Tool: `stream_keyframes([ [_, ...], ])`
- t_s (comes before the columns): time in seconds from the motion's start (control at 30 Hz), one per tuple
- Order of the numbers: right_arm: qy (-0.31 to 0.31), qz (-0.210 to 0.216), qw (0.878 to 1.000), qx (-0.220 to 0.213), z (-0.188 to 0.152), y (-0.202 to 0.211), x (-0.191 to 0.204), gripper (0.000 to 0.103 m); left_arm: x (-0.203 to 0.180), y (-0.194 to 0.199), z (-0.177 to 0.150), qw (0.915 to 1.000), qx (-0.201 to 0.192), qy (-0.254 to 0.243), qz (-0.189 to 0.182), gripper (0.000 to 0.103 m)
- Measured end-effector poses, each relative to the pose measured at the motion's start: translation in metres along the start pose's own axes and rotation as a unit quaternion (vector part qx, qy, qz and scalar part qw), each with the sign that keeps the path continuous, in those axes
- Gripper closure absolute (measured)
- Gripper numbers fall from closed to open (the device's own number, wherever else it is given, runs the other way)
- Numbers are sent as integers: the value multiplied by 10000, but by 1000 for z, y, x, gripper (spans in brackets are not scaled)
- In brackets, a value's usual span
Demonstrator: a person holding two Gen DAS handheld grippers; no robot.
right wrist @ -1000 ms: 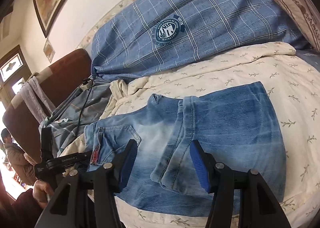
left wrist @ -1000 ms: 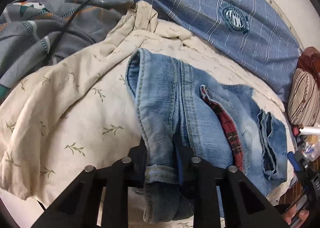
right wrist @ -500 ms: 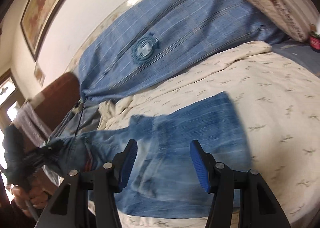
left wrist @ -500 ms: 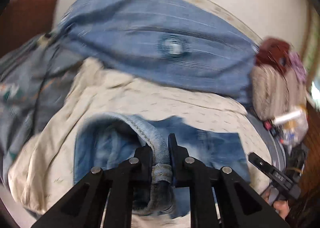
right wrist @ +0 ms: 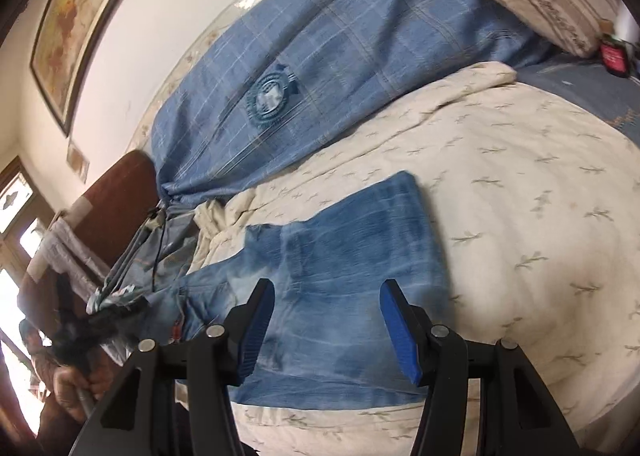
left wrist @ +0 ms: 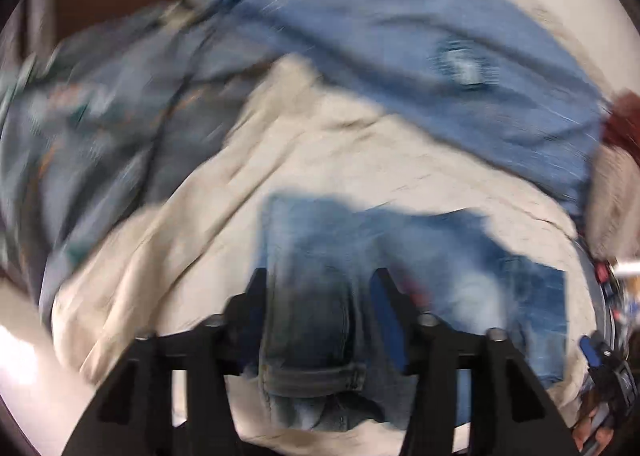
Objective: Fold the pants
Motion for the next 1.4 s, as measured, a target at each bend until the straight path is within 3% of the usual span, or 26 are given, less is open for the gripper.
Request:
stream_keyframes([
  [0.07, 234, 41, 9997, 102, -4, -11, 17, 44, 31, -15, -10, 9989, 238, 401, -69, 46],
  [0.2, 702, -57, 9970, 313, -13, -37, 48, 44, 45, -31, -26, 9948, 483, 725, -536, 35],
  [0.27, 923, -144, 9949, 377, -18, -49, 60, 44, 40, -36, -31, 9924, 506, 707, -872, 31],
  [0.33, 1055, -190, 9933, 420, -23, -58, 68, 44, 32, -36, -30, 9916, 447, 656, -1026, 19],
  [0.43, 1150, -289, 9919, 463, -27, -67, 74, 44, 15, -40, -28, 9898, 412, 462, -1280, 13],
  [0.5, 1141, -317, 9917, 492, -28, -73, 76, 44, 6, -45, -26, 9910, 370, 331, -1240, 4],
  [0.63, 1128, -346, 9914, 560, -29, -80, 78, 44, -6, -60, -16, 9918, 448, 180, -1182, 4],
  [0.67, 1147, -361, 9911, 575, -29, -82, 81, 44, -11, -58, -14, 9918, 392, 62, -1216, 6],
  [0.73, 1205, -392, 9902, 592, -30, -85, 83, 44, -23, -52, -13, 9931, 251, -379, -1079, 43],
  [0.77, 1228, -403, 9898, 595, -31, -86, 84, 44, -27, -50, -12, 9934, 241, -549, -979, 48],
  [0.83, 1233, -385, 9898, 598, -31, -86, 84, 44, -30, -46, -11, 9931, 217, -756, -870, 69],
  [0.9, 1204, -369, 9904, 574, -29, -87, 84, 44, -27, -45, -7, 9930, 236, -666, -942, 76],
  [1.0, 1156, -349, 9912, 548, -28, -86, 83, 44, -25, -46, -5, 9928, 216, -583, -1020, 78],
  [1.07, 1149, -370, 9913, 533, -28, -85, 82, 44, -23, -53, -7, 9946, 231, -652, -775, 67],
  [1.13, 1136, -389, 9914, 517, -28, -82, 79, 44, -9, -64, -7, 9970, 394, -348, -569, 28],
  [1.17, 1124, -394, 9917, 491, -27, -80, 77, 44, -2, -67, -6, 9966, 451, -142, -675, 27],
  [1.2, 1112, -403, 9919, 465, -27, -78, 76, 44, 1, -66, -5, 9951, 470, -19, -867, 29],
  [1.23, 1101, -410, 9921, 446, -27, -76, 74, 44, 1, -62, -4, 9941, 441, 30, -994, 46],
  [1.27, 1089, -418, 9922, 432, -26, -75, 72, 44, -5, -60, -4, 9926, 453, -69, -1120, 56],
  [1.33, 1037, -439, 9928, 400, -24, -73, 68, 44, -18, -54, -4, 9942, 358, -378, -937, 79],
  [1.4, 972, -432, 9936, 368, -22, -71, 64, 44, -26, -49, -4, 9952, 262, -592, -729, 84],
])
Point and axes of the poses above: each gripper's, at about its wrist camera, not at the fingertips, and y roughly against the way its jaws point, x to its left, z to its top, the point moved 9 cm from there along -y, roughly the way its jaws point, and after that the axes turned 15 degrees about x, right-handed, at the moved point
